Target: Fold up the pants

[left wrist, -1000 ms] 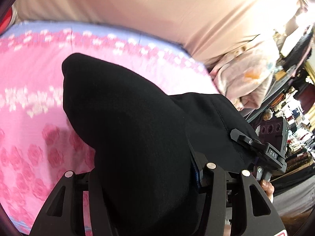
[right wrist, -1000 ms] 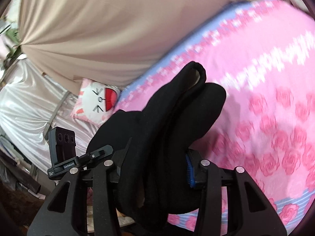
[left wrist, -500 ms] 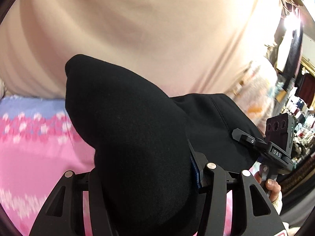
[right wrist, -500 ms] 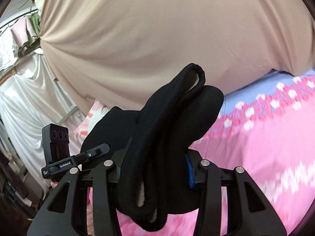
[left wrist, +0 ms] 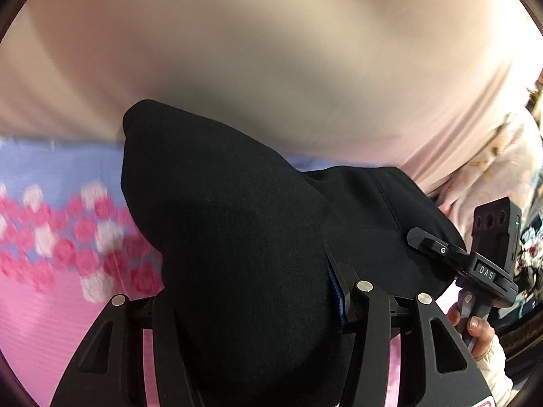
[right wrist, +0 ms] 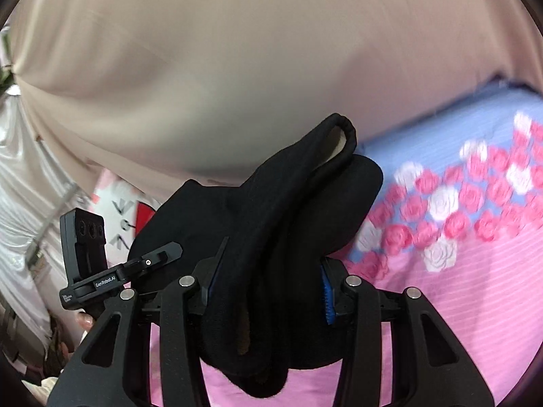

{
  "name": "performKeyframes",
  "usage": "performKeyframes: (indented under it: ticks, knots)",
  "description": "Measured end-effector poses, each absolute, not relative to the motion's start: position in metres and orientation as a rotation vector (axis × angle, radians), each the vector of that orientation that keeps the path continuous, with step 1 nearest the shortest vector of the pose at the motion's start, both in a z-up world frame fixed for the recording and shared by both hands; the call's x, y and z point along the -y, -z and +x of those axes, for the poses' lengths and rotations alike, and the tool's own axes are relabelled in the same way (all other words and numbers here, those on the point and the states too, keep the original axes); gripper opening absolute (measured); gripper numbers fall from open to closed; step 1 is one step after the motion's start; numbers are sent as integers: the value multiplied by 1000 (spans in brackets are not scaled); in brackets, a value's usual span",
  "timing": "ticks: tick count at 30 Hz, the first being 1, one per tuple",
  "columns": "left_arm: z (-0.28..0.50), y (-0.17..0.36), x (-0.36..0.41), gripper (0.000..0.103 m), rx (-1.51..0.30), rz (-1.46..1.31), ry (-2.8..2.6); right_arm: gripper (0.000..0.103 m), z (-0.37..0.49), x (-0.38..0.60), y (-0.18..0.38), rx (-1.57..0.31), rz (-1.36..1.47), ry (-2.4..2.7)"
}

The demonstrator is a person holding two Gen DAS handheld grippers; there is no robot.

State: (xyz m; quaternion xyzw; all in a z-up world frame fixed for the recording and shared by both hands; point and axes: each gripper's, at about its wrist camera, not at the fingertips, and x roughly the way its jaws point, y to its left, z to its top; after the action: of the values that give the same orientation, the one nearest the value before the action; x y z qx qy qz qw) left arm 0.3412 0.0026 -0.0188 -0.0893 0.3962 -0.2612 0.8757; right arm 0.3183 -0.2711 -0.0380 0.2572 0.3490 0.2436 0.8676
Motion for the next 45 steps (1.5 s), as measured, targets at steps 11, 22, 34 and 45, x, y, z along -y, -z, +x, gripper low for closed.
performKeyframes:
  ticks: [11, 22, 34, 45]
  knots:
    - [318, 52, -96, 77, -972, -304, 367, 67, 273, 347, 53, -740, 690, -316]
    - [205, 29, -221, 87, -697, -347, -178, 71, 178, 120, 3, -796, 47, -629]
    - [200, 60, -235, 88, -708, -455, -248, 69, 272, 8, 40, -826, 58, -522]
    - [197, 61, -260, 88, -695, -512, -292, 82, 295, -14, 59, -934, 158, -765]
